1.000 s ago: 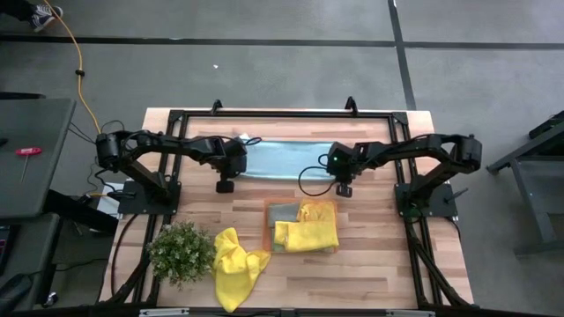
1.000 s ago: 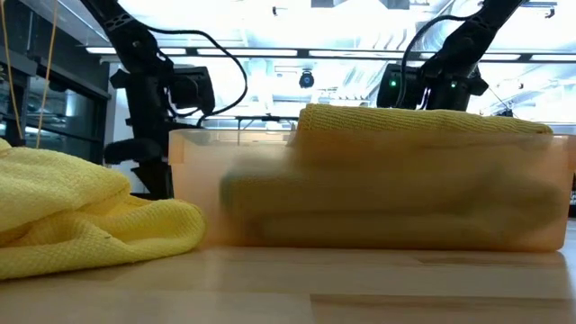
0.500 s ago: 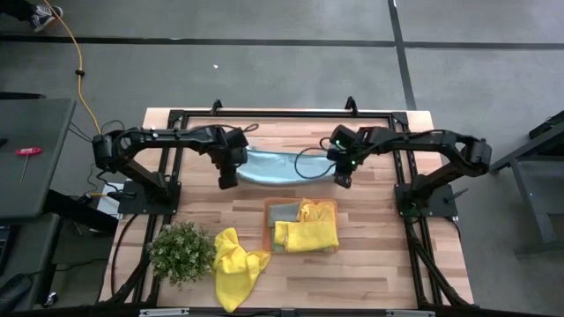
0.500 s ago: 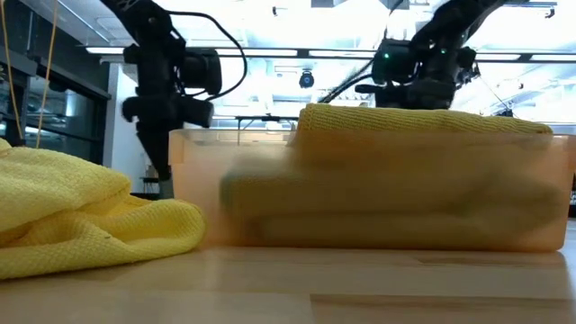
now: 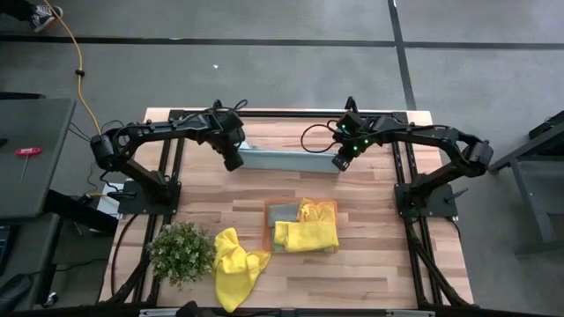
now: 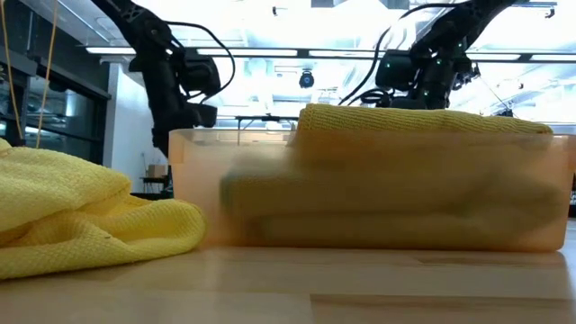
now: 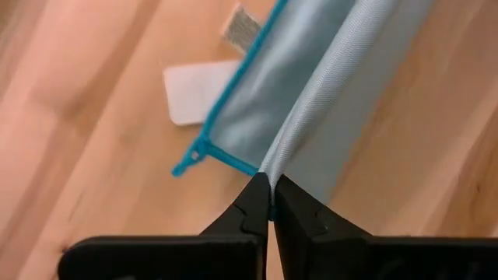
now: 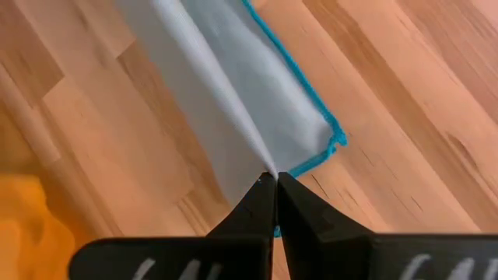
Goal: Fold microfiber towels
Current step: Fold the blue microfiber towel
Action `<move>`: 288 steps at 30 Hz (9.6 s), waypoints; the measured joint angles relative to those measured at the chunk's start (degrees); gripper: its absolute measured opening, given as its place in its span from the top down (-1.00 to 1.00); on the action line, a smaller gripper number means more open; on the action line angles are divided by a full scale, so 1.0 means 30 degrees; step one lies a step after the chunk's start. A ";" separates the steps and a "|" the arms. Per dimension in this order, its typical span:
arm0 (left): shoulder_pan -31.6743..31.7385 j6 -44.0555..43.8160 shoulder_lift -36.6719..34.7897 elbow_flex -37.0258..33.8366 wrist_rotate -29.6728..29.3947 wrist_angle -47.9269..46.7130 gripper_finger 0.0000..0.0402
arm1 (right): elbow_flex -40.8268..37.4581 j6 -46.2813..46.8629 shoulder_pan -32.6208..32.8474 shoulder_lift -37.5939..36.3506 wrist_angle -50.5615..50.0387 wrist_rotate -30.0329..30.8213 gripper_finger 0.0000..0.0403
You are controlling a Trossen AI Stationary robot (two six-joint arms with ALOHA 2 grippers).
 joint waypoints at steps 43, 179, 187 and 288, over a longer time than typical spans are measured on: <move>0.0134 0.0197 0.0406 0.0007 -0.4233 0.2890 0.10 | 0.0029 0.1734 0.0065 0.0051 0.0590 0.1772 1.00; -0.2426 0.6676 -0.3104 -0.8284 0.1581 1.5463 0.08 | -0.6550 0.1562 0.1224 -0.9114 0.6368 0.4255 0.00; -0.1950 0.7220 -0.1986 -0.8269 0.1592 1.5139 0.09 | -0.6550 0.1562 0.1224 -0.9114 0.6371 0.4255 0.00; 0.3747 -0.5041 -0.2302 -0.5603 0.2981 0.8495 -0.12 | -0.6631 0.6338 -0.5763 -0.4277 0.4926 -0.5257 0.03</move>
